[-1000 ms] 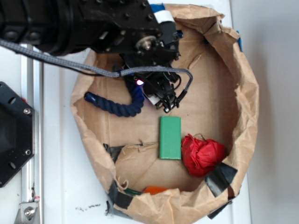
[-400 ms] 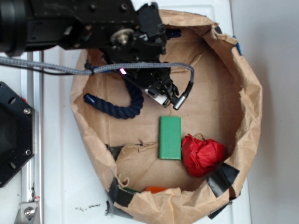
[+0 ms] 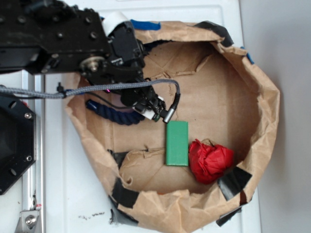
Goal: Grab the blue rope.
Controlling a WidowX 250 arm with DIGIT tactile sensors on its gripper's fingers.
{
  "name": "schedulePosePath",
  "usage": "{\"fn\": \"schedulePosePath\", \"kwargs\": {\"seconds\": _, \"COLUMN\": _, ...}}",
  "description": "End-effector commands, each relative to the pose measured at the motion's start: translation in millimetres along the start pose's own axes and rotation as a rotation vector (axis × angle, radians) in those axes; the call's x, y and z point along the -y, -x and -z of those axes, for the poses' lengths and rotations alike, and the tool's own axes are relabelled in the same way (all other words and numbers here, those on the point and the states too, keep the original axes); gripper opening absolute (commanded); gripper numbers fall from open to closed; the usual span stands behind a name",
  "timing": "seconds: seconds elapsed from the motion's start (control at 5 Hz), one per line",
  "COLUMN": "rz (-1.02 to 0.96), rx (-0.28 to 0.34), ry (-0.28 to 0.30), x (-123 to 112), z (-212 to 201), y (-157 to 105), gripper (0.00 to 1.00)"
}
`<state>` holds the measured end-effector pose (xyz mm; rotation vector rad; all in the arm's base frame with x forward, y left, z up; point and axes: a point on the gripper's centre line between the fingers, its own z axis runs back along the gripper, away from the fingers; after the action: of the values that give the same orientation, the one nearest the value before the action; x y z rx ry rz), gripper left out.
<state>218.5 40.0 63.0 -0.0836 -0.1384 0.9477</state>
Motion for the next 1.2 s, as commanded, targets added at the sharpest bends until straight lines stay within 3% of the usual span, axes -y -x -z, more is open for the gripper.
{"fn": "schedulePosePath", "kwargs": {"seconds": 0.0, "rz": 0.0, "rx": 0.005, "ry": 0.03, "x": 3, "z": -2, "y": -6, "gripper": 1.0}}
{"fn": "schedulePosePath", "kwargs": {"seconds": 1.0, "rz": 0.126, "rx": -0.012, "ry": 0.07, "x": 9, "z": 33, "y": -34, "gripper": 1.0}}
